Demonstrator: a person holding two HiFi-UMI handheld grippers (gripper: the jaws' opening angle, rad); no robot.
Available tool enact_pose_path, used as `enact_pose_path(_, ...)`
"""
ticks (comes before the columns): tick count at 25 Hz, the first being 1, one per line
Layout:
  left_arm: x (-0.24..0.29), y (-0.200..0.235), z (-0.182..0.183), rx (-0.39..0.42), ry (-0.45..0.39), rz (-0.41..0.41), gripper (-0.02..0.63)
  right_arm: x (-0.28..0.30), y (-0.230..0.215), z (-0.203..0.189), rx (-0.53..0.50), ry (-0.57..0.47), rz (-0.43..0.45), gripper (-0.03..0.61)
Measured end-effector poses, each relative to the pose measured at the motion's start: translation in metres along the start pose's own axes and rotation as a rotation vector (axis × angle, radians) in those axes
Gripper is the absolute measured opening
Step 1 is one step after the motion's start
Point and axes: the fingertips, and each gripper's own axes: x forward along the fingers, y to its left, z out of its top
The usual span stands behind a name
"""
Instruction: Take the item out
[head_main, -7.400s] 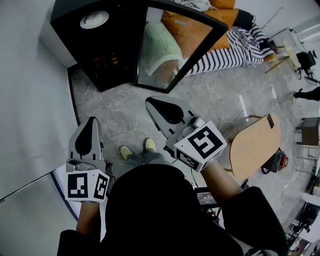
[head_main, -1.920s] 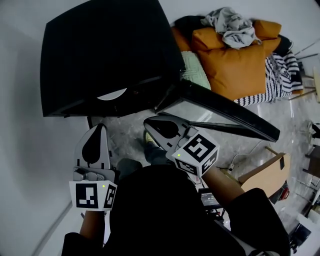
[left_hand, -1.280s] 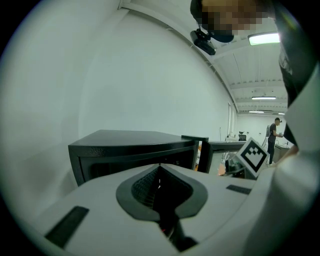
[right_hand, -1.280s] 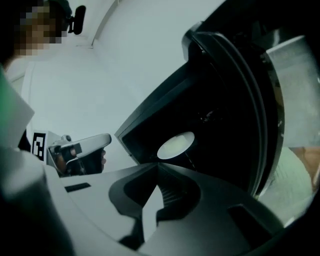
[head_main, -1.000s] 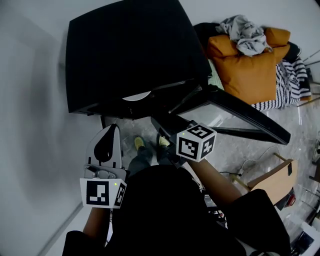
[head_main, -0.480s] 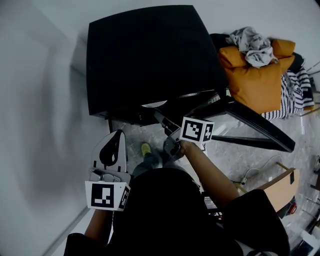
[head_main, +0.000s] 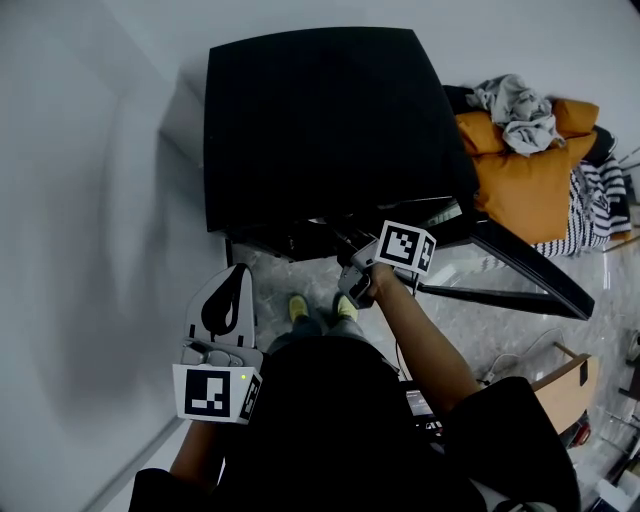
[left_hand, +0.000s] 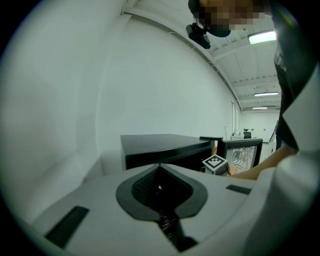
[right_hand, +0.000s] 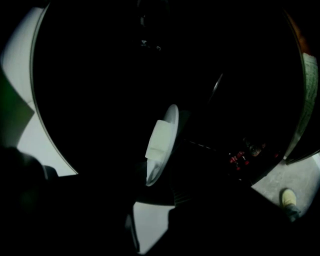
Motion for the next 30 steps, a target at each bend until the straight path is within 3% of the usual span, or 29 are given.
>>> enact_pose_path(30, -0.005, 0.011, 0.002, -0.001, -0.018, -0.001, 0.009, 0.012, -0.005, 0.002, 0.147, 0.001, -0.033, 0.079)
